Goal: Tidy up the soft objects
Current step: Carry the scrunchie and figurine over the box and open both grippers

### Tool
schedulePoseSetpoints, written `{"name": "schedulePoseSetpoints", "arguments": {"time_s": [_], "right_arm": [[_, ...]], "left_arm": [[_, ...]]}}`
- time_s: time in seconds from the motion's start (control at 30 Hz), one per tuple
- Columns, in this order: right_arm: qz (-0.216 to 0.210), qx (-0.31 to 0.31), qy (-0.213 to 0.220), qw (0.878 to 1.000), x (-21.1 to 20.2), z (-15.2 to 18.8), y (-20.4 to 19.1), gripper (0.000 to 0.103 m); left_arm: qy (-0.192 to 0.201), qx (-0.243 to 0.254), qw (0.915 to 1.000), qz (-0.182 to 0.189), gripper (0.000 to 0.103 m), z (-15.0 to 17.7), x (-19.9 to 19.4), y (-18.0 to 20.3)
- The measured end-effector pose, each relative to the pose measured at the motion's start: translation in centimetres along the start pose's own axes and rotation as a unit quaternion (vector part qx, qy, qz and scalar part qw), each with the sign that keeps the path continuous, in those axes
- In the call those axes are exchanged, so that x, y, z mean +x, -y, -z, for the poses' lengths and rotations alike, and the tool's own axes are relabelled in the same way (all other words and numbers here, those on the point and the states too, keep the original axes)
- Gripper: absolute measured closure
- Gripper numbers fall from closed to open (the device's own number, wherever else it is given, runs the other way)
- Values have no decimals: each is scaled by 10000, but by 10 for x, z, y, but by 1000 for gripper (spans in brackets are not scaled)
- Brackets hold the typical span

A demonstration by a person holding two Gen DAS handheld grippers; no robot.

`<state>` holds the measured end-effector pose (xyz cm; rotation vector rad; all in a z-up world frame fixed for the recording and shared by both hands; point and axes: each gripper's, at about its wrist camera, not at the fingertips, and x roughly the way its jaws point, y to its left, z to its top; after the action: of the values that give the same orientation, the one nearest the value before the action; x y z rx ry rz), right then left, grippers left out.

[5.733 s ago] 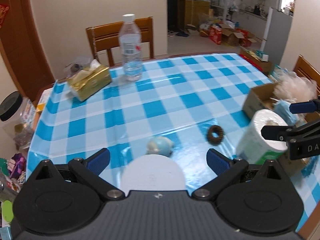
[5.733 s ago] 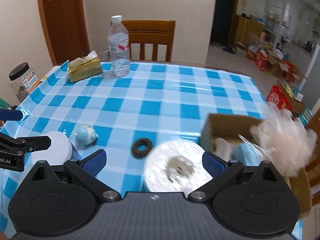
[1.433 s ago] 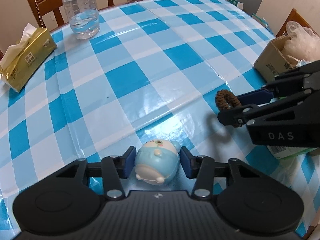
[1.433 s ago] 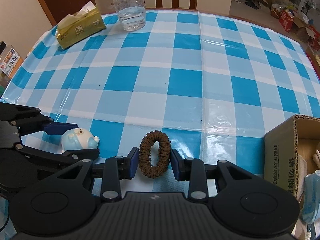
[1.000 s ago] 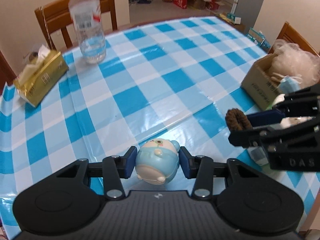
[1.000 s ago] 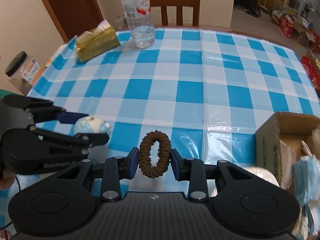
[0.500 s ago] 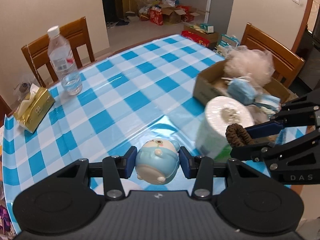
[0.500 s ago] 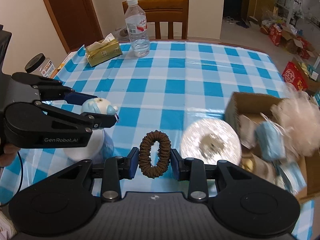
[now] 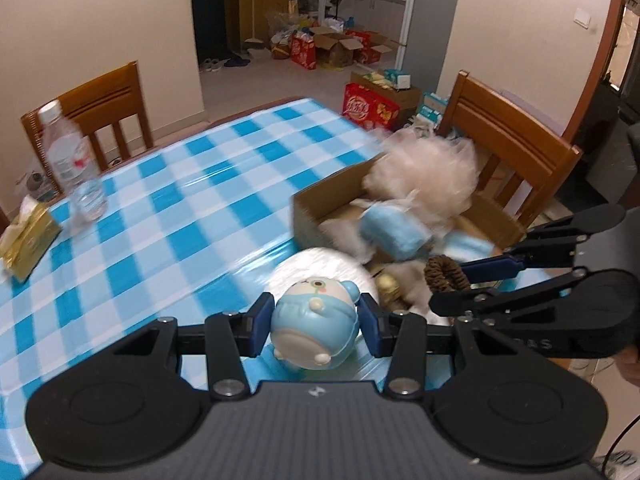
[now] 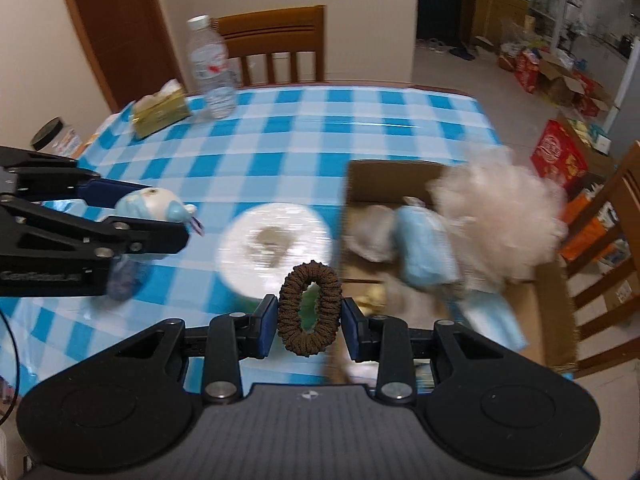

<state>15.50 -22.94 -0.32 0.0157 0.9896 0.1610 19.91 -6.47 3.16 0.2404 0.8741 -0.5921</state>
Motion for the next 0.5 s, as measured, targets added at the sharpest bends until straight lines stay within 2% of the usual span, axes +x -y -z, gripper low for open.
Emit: {"name": "schedulePoseSetpoints", "arguments": {"time_s": [0.23, 0.33, 0.5], "right_arm": [[249, 239, -58, 9994, 8, 3, 67, 64], [310, 286, -99, 9991, 11, 5, 87, 64], [294, 412, -157, 9986, 18, 7, 113, 64]], "left_arm": [[108, -37, 9996, 259, 58, -32, 34, 52], [111, -89, 9992, 366, 53, -40, 53, 69], [171, -269, 9995, 73, 18, -41, 75, 87]]}}
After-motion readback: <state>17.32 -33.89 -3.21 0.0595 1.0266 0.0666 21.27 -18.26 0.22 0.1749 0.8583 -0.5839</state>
